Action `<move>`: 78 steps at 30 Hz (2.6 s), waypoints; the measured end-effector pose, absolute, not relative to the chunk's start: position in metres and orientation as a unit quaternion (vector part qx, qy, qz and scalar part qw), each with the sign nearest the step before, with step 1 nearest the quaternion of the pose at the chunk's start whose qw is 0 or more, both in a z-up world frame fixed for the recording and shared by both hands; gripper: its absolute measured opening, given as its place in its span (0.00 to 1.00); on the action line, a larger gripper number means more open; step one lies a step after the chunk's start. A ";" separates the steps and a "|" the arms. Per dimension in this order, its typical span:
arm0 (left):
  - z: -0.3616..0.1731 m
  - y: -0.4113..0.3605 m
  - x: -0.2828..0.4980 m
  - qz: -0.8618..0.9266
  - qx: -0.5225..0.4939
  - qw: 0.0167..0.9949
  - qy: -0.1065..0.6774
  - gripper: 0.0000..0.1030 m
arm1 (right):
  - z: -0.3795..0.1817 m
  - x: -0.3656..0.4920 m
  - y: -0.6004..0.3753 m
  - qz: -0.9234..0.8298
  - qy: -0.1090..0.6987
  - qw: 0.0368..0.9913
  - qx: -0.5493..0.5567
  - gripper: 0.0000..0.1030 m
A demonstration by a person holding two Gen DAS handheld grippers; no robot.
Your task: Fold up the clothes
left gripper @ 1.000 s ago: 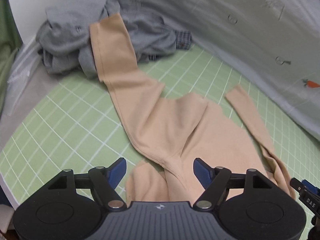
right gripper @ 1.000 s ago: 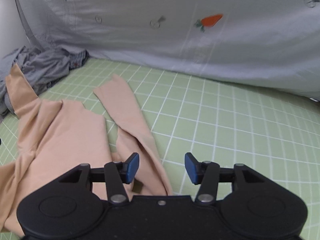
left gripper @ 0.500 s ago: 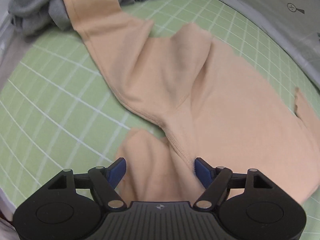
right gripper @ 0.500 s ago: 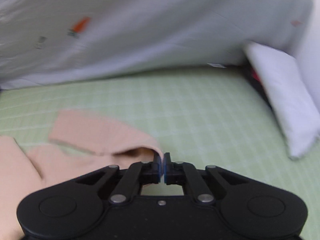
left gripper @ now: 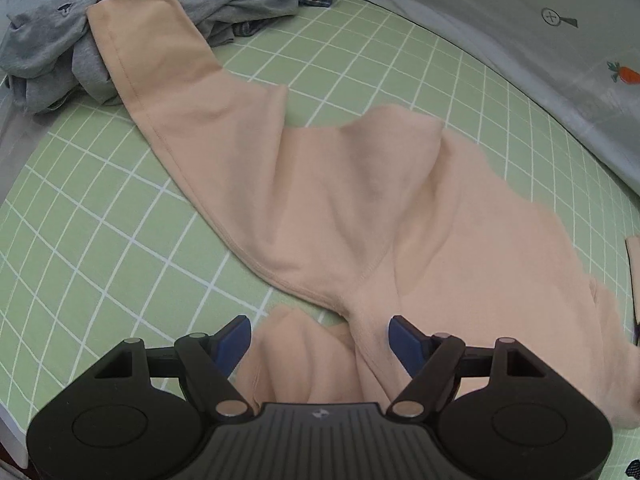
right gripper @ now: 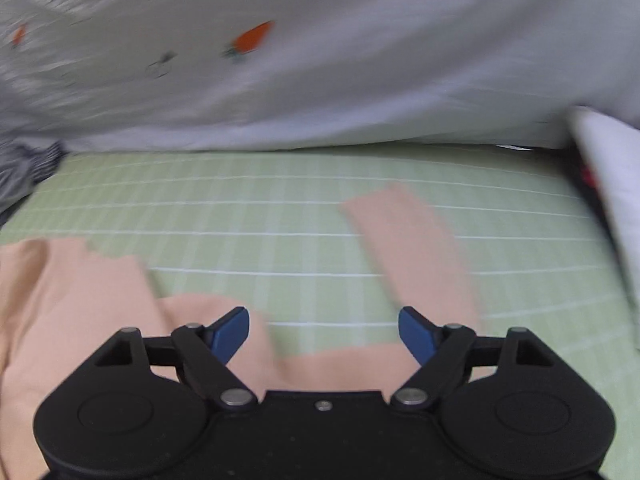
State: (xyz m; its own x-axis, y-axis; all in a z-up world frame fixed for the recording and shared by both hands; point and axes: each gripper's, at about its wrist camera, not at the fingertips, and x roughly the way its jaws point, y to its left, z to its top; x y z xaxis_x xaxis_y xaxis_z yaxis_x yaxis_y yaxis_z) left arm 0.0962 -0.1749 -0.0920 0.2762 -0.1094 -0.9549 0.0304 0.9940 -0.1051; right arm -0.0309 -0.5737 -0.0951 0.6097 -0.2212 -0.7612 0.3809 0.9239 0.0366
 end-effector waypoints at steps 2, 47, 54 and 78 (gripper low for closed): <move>-0.094 -0.175 0.109 -0.033 -0.042 0.800 0.598 0.74 | -0.103 -0.012 -0.564 -0.130 0.424 0.889 0.114 0.80; -0.077 -0.228 0.047 -0.154 -0.004 0.827 0.540 0.65 | -0.102 -0.116 -0.526 -0.223 0.428 0.859 0.168 0.81; -0.068 -0.229 0.018 -0.154 -0.030 0.840 0.519 0.65 | -0.103 -0.141 -0.528 -0.208 0.430 0.864 0.161 0.81; -0.036 -0.204 0.010 -0.185 -0.183 0.830 0.494 0.12 | -0.107 -0.128 -0.531 -0.168 0.441 0.869 0.151 0.81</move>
